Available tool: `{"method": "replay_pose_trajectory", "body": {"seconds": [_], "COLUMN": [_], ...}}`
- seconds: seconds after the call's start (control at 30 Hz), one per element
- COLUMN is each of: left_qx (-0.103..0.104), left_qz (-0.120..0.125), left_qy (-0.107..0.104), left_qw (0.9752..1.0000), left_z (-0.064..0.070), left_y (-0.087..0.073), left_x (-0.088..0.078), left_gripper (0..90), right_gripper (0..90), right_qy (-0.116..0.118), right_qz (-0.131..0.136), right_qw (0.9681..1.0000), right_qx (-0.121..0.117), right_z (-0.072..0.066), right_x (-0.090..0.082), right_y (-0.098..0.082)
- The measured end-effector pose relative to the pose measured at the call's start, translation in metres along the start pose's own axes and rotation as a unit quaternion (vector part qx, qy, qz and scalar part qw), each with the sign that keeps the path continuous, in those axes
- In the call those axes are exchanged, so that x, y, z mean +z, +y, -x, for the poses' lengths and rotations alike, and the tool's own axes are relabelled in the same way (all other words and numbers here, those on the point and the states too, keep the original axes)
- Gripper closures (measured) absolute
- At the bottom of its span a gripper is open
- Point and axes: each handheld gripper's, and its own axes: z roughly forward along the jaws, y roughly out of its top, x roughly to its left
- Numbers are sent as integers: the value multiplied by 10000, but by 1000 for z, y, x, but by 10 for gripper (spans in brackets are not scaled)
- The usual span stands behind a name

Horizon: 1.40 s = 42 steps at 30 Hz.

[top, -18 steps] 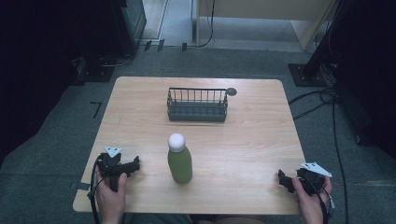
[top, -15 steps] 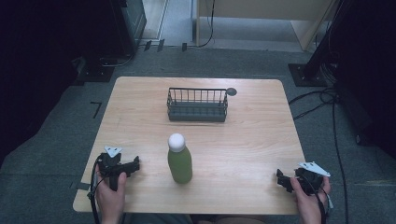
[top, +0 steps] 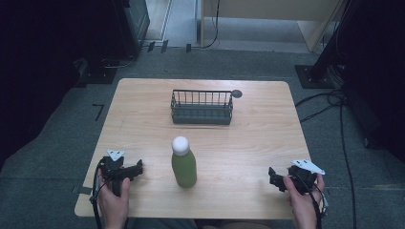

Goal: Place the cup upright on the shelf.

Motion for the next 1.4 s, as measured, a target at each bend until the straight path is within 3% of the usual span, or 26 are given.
{"method": "replay_pose_trajectory", "body": {"seconds": [0.4,0.87,1.4], "left_qx": [1,-1,0], "left_qz": [-1,-1,0], "left_qy": [2,0,0], "left_qw": [10000,10000,10000], "left_z": [0,0,0], "left_y": [0,0,0], "left_x": [0,0,0], "left_gripper": [0,0,0], "right_gripper": [0,0,0], "right_qy": [391,713,1028], "right_qz": [41,100,130], "right_qw": [9984,9957,9917], "right_qx": [-397,-583,-756], "right_z": [-53,-93,-129], "right_x": [4,8,9], "right_y": [14,19,18]}}
